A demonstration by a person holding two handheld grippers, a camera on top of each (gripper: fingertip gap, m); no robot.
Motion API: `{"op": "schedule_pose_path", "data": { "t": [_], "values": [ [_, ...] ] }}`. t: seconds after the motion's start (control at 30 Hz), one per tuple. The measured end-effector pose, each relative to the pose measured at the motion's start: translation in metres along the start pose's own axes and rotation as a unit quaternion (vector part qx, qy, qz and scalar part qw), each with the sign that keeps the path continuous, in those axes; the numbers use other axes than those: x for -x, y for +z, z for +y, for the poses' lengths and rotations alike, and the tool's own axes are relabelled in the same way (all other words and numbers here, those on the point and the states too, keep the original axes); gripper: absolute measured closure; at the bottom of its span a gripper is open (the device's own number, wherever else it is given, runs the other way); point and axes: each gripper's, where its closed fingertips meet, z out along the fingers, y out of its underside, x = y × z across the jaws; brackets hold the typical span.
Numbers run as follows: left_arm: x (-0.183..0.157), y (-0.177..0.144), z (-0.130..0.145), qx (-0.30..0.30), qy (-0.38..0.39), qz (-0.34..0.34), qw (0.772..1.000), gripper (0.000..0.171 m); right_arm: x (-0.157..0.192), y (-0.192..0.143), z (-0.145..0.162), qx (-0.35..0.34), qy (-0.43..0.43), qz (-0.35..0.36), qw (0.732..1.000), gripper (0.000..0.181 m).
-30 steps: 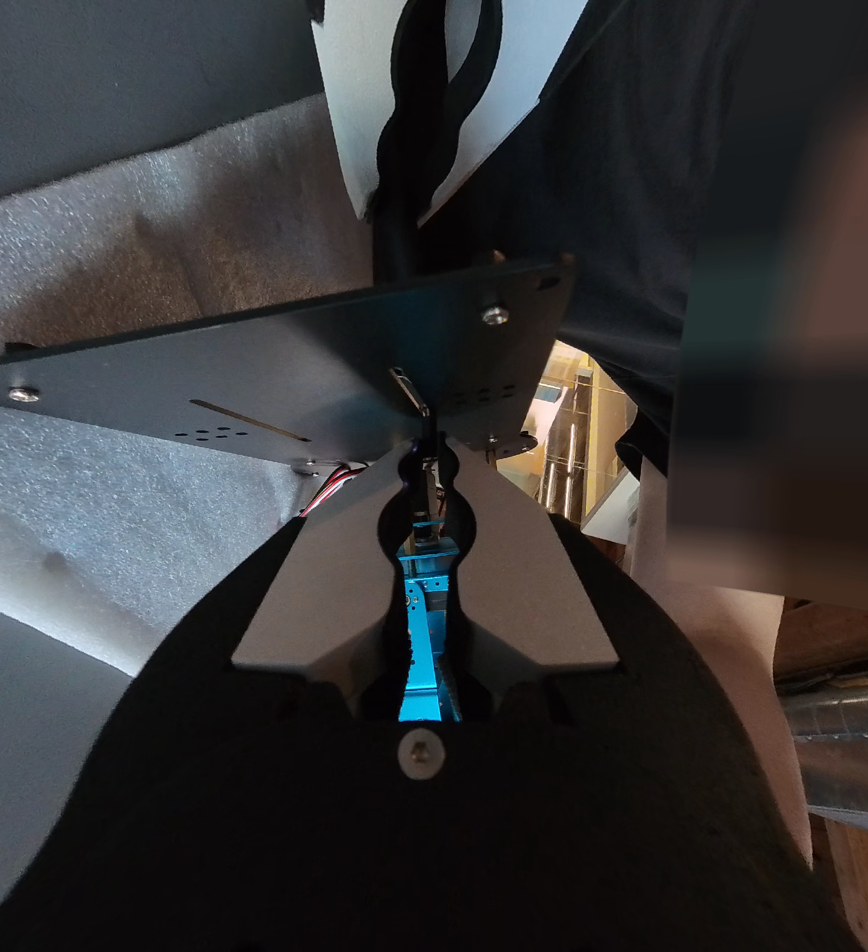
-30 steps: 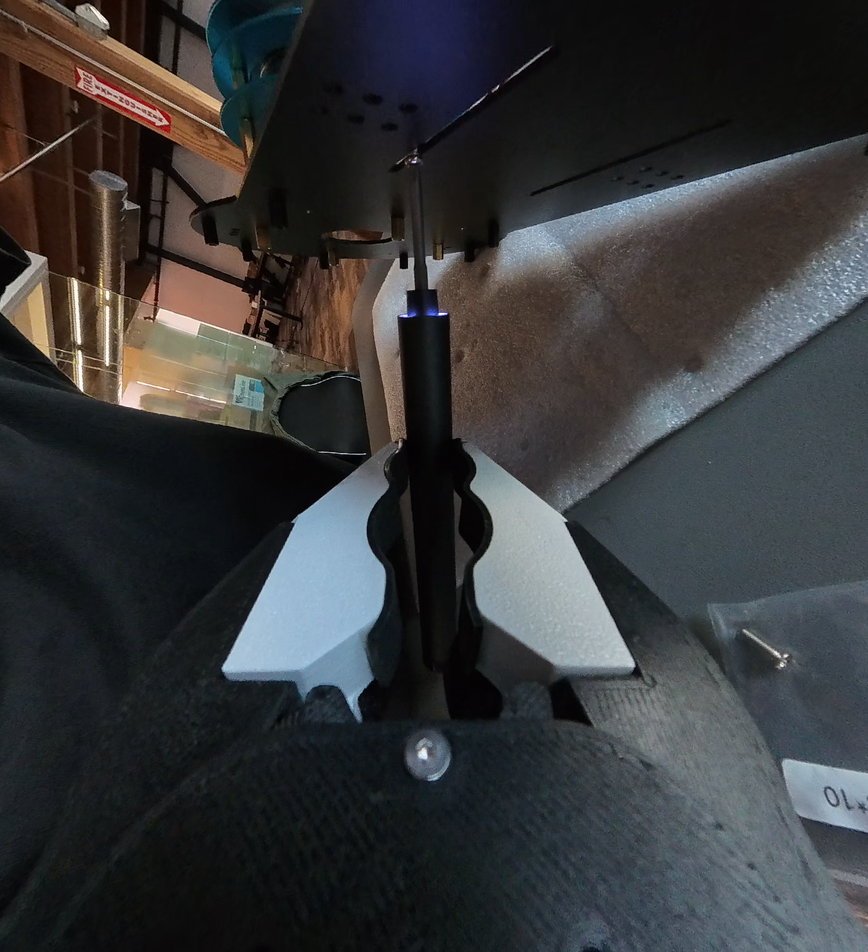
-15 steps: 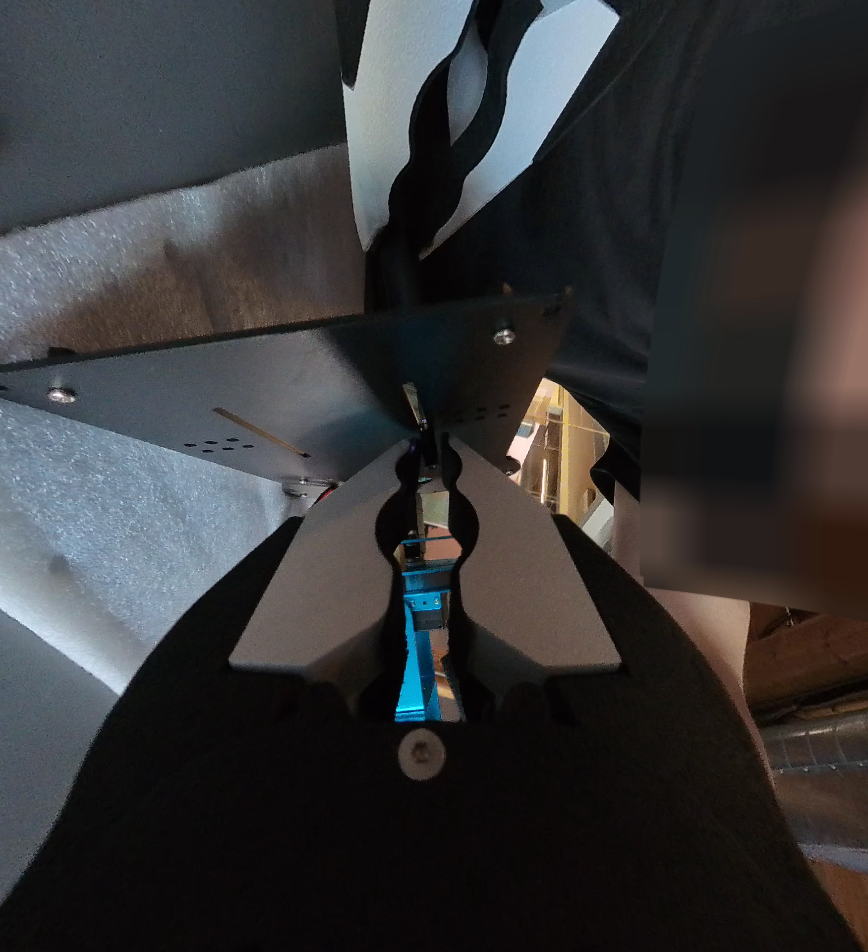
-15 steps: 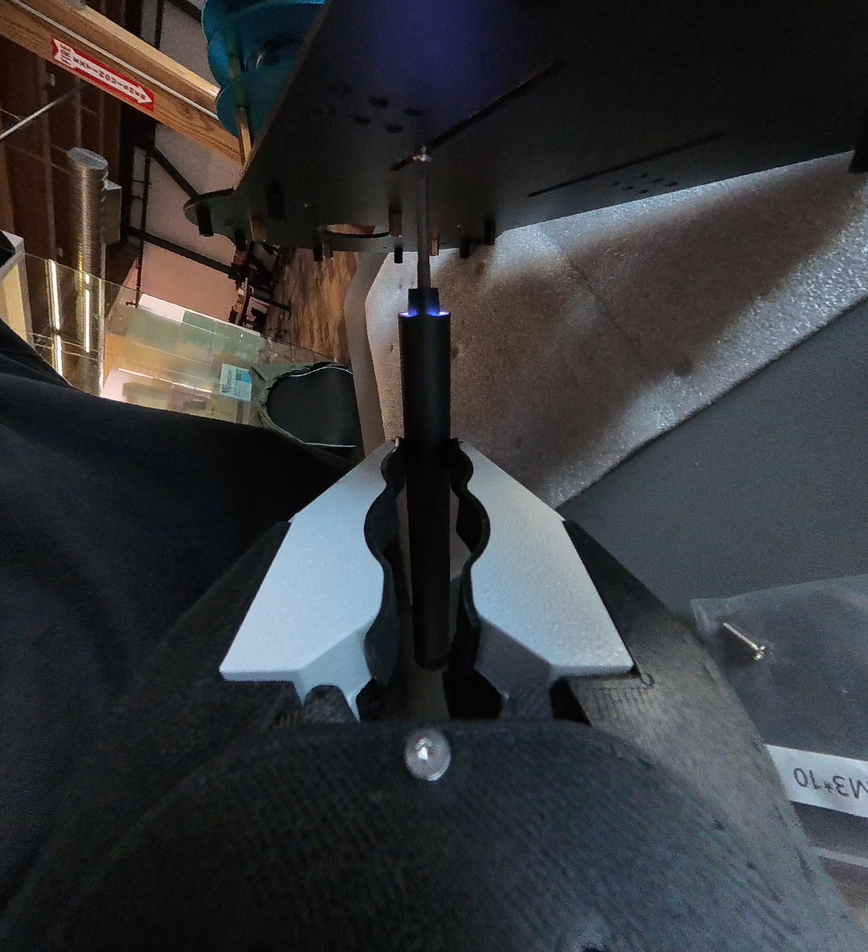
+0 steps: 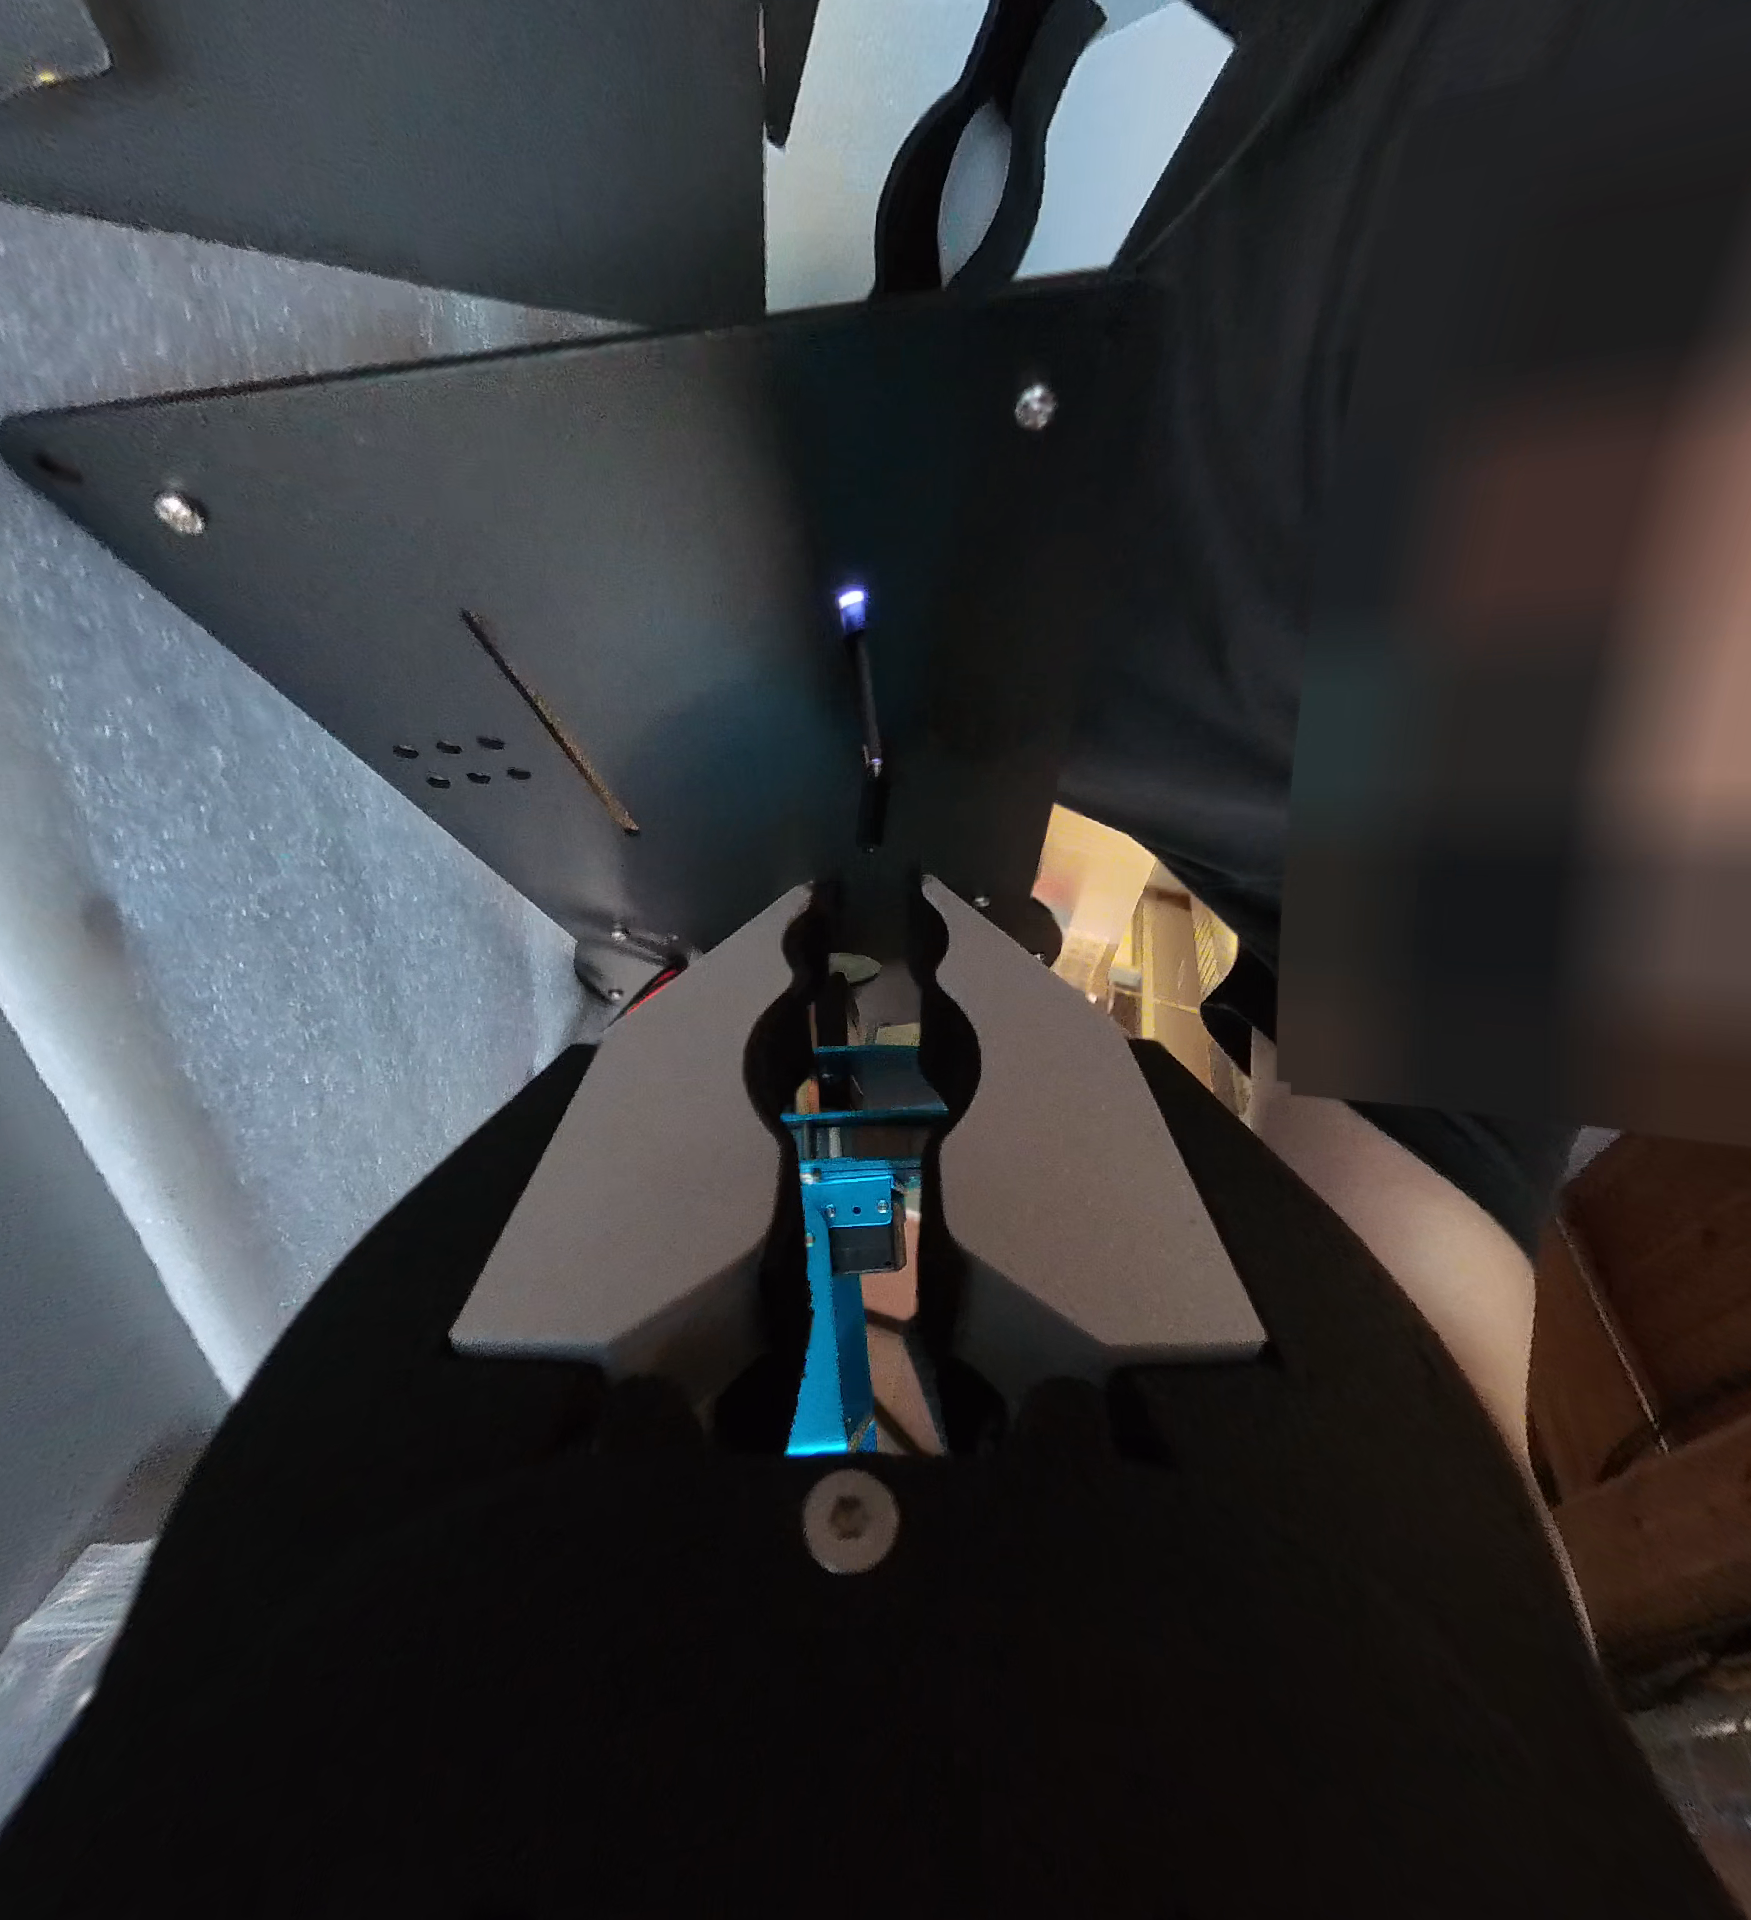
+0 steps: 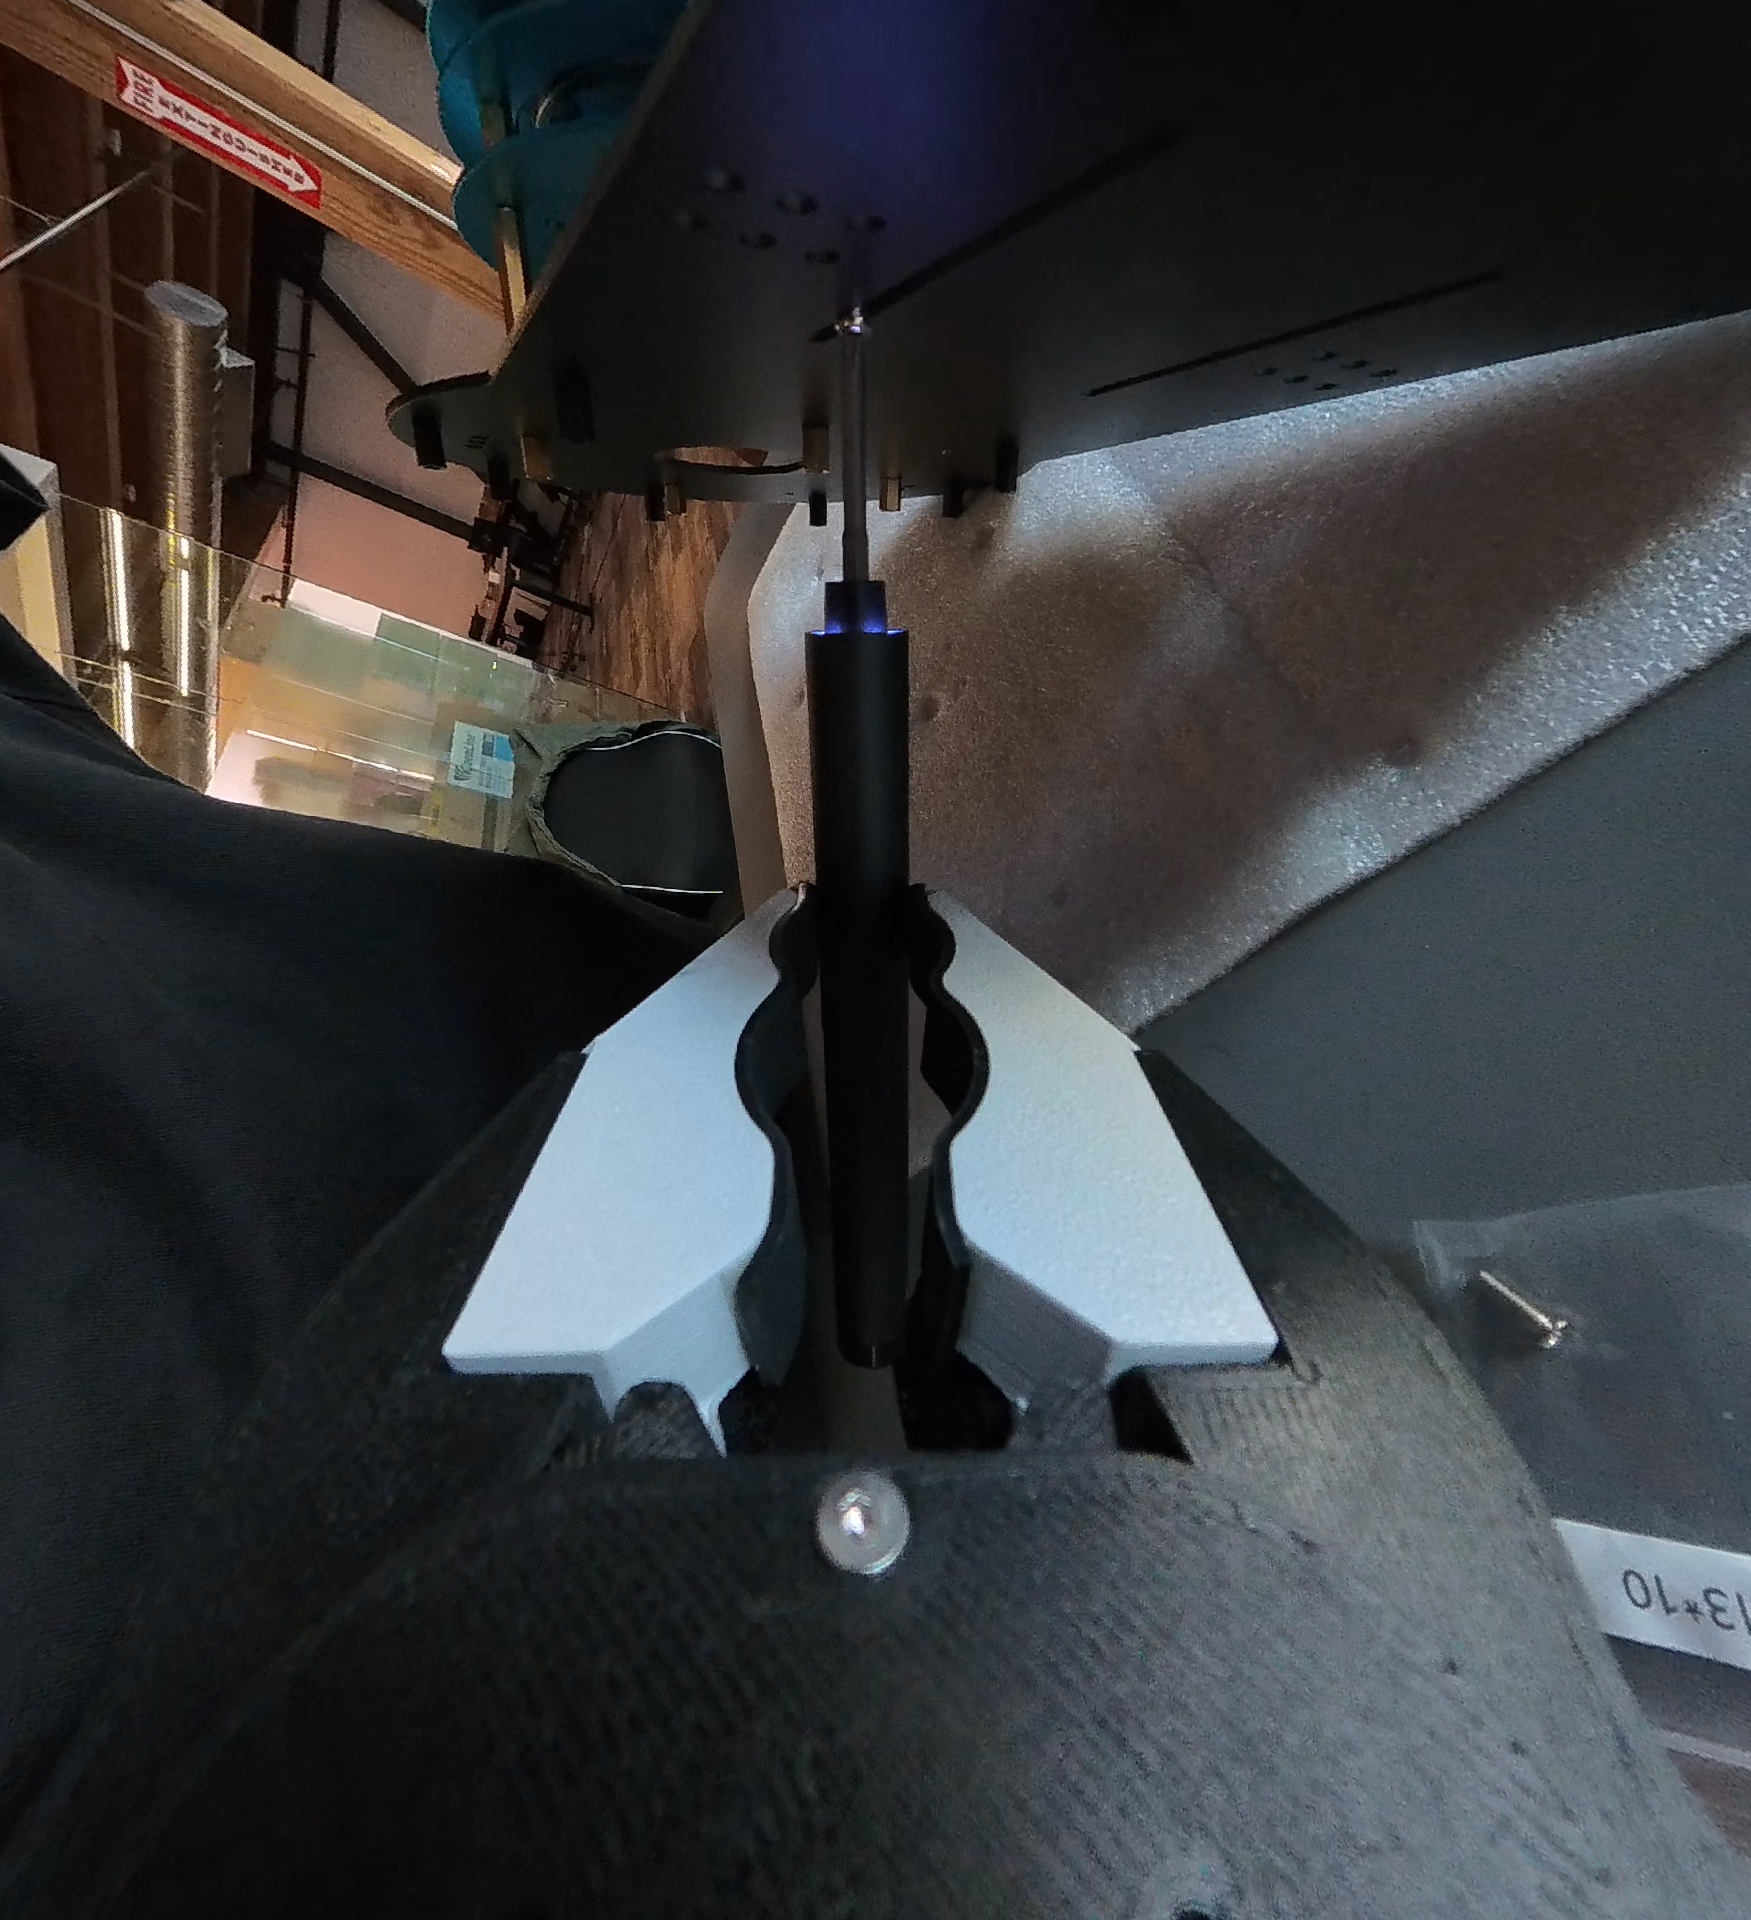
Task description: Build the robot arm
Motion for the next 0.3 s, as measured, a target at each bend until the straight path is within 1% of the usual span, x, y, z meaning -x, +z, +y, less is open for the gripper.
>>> {"op": "schedule_pose_path", "data": {
  "t": [0.2,0.3],
  "values": [
    [-0.0018,0.0064,-0.0016,-0.035,0.011,0.025,0.999,0.160,0.0005,-0.0003,-0.0001,-0.002,0.001,-0.001,1.000,0.165],
    [-0.0017,0.0089,-0.0024,-0.040,0.017,0.030,0.999,0.164,0.0005,-0.0006,-0.0003,-0.004,0.002,-0.001,1.000,0.165]
  ]
}}
